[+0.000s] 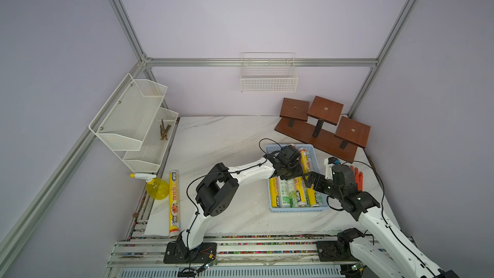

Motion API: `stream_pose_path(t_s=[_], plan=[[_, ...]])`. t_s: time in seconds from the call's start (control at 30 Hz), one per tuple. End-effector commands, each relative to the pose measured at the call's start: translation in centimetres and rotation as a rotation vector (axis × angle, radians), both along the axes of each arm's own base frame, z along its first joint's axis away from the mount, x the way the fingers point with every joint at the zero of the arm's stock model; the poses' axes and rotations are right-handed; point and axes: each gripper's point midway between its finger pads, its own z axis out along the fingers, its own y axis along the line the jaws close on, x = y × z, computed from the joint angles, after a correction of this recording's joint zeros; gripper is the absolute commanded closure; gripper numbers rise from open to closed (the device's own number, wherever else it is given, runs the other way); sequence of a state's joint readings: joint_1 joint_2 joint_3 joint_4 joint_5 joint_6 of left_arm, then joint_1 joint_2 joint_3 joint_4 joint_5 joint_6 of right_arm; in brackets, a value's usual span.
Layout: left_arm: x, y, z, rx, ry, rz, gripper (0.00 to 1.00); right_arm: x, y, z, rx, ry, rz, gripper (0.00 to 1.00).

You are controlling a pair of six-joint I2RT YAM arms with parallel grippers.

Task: Put the plastic wrap into the basket
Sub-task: Place the plastic wrap in the basket.

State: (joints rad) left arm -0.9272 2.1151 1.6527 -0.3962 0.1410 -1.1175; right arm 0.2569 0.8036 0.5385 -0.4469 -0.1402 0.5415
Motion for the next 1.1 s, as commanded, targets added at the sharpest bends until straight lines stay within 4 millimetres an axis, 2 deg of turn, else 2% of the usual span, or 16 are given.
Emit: stream_pose_path(t_s=[0.0, 0.23, 0.5, 0.57, 0.67, 0.83, 0.93, 1.07], plan=[[0.0, -1.7, 2.1, -0.070, -0.010, -0.020, 0.57, 0.2, 0.0, 0.7, -0.004, -0.013, 0.011, 0.00], [-0.1, -1.6, 1.5, -0.054, 0.006, -0.021, 0.44, 0.2, -0.2, 1.1, -0.009, -0.027, -0.001, 0.00], [-0.3, -1.5, 1.7, -0.056, 0.009, -0.027, 0.44, 0.1, 0.1, 1.2, 0.008, -0.020, 0.012, 0.00], [-0.4, -1.3, 2.3, -0.052, 0.000, -0.024, 0.43, 0.1, 0.4, 1.5, 0.017, -0.024, 0.027, 0.00], [-0.4, -0.5, 3.6, -0.026, -0.042, -0.013, 0.39, -0.1, 2.0, 2.6, 0.069, -0.048, 0.111, 0.00], [-0.2, 2.1, 6.1, 0.028, -0.134, 0.021, 0.34, -0.8, 4.9, 5.1, 0.207, -0.103, 0.254, 0.00], [-0.2, 4.5, 7.3, 0.090, -0.193, 0.045, 0.33, -1.2, 6.3, 6.5, 0.285, -0.137, 0.311, 0.01], [0.0, 9.3, 8.4, 0.207, -0.280, 0.103, 0.32, -1.6, 8.3, 8.0, 0.341, -0.175, 0.378, 0.01]])
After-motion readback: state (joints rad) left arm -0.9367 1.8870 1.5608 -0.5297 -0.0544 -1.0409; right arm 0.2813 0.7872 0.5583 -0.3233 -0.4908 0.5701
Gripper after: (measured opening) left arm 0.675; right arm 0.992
